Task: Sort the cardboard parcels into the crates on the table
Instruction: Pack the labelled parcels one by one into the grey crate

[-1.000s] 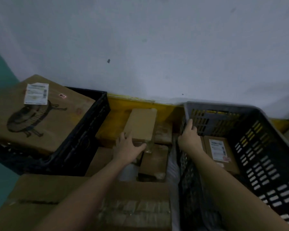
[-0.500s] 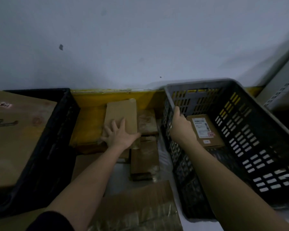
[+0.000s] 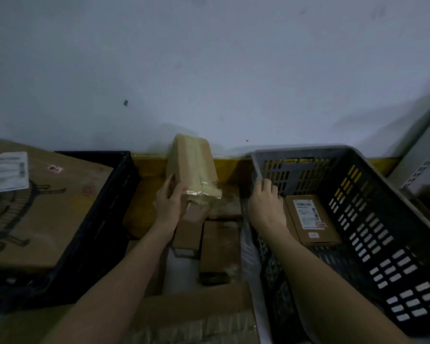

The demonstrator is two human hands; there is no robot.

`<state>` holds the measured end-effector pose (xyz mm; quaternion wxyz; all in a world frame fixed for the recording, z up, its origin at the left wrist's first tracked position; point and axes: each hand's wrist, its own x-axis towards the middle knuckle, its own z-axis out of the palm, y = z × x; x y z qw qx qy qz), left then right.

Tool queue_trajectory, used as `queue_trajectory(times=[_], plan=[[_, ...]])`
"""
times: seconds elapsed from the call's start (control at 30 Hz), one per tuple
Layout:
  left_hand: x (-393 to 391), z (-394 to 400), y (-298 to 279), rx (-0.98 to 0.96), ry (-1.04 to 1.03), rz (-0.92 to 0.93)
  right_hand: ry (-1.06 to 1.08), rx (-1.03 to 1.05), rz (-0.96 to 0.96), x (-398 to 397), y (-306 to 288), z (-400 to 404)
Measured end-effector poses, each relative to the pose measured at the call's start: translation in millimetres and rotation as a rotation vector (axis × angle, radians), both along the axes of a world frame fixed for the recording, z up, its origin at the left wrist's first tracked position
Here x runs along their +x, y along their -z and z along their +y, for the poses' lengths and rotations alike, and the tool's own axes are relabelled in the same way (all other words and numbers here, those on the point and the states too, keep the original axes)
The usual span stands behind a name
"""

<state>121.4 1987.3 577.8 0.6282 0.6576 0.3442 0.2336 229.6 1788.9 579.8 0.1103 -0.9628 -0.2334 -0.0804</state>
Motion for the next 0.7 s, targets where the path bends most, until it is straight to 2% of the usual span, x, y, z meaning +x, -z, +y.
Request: queue_trajectory(times=[0.07,0.13,0.3,0.37,0.43,0.5,0.57,0.63,0.7], plan=[[-13,-3,-16,-0.299,0.026,-0.162,-0.101,0.275,0.017,-7,-5,4],[-26,-9,-30,-0.473,0.041,-0.236,-0.133,0.63,0.209,-16,-14,11],[-35,-27,-36,-0.747,0.144,-0.463,-0.087,1.069,1.238,-35,-33,25],[-36,-35,-40,-0.779,0.165,-0.477,-0.115,1.265,1.495,-39,-35,22],[-42,-37,-42,-0.743,0.187,-0.453,-0.134,1.328,1.515,-43,-37,19],[-49,-36,-45,-0.672,0.164,-0.372,-0.112,1.311,1.447,-46,-39,15],[-53,-30,-50,-0.501,0.08,-0.259,-0.094,1.296,1.351,-45,-43,11],[-57,-26,-58,-0.284,0.028,-0.192,-0.124,1.25,1.179,-42,-47,7],[-60,-24,-66,-0.125,0.084,-0.127,-0.207,1.142,0.984,-41,-51,6]])
